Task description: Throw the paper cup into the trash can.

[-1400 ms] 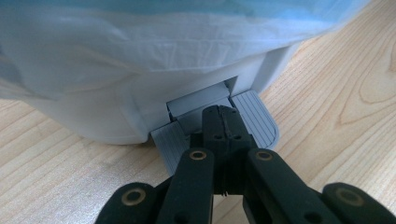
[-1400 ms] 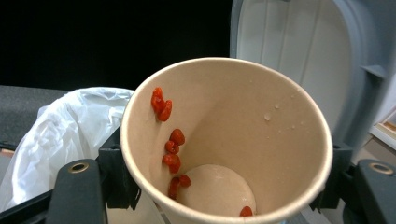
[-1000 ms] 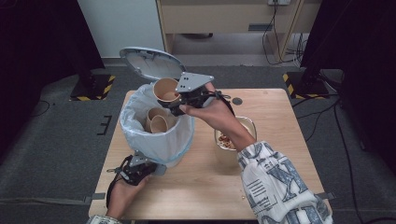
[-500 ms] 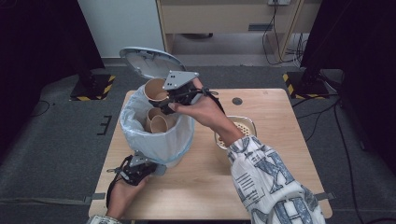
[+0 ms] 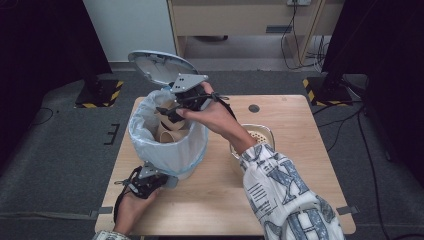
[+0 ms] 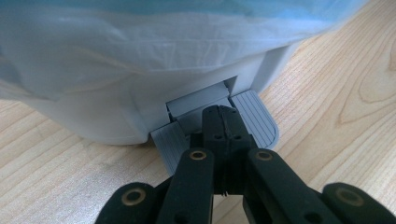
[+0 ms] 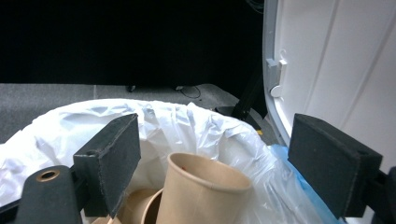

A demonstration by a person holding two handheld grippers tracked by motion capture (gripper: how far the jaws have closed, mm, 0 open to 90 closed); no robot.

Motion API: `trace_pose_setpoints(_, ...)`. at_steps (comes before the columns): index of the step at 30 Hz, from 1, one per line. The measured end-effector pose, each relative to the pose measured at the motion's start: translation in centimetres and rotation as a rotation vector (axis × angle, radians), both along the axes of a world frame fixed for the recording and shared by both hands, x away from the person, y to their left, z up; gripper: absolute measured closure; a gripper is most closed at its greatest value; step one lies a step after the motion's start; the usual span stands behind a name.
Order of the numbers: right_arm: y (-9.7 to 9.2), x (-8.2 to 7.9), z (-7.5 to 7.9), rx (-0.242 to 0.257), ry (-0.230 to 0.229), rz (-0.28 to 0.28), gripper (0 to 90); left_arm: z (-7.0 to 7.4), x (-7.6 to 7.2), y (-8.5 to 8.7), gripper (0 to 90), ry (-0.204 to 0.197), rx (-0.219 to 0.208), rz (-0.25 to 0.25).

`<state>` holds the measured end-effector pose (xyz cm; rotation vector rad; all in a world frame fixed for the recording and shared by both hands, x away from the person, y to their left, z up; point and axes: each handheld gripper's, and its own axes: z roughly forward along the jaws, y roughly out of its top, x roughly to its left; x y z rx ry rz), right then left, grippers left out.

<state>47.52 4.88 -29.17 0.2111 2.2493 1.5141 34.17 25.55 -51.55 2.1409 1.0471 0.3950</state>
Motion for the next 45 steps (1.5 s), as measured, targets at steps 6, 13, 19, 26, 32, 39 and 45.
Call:
trace_pose_setpoints(6,-0.2,-0.2,-0.3,-0.004,0.017,0.008,16.4,0.0,0.0,0.0,90.0,0.0,0.0,0.0)
trace_pose_setpoints(13,-0.4,-0.1,-0.5,0.0,0.048,-0.001,15.0,0.0,0.0,0.0,90.0,0.0,-0.001,-0.001)
trace_pose_setpoints(19,-0.8,0.1,-0.7,0.007,0.065,-0.011,14.3,0.0,0.0,0.0,90.0,0.0,0.0,0.001)
trace_pose_setpoints(26,-1.3,-0.1,-0.9,0.013,0.083,-0.013,13.7,0.0,0.0,0.0,90.0,-0.001,-0.001,0.0)
trace_pose_setpoints(32,-2.0,-0.4,-1.2,0.014,0.099,-0.014,13.4,0.0,0.0,0.0,90.0,-0.001,-0.001,0.0)
trace_pose_setpoints(39,-2.9,-0.5,-1.3,0.029,0.112,-0.02,13.1,0.0,0.0,0.0,90.0,-0.001,-0.001,0.0)
trace_pose_setpoints(45,-3.6,-0.8,-1.3,0.039,0.119,-0.026,12.9,0.0,0.0,0.0,90.0,-0.001,-0.001,0.0)
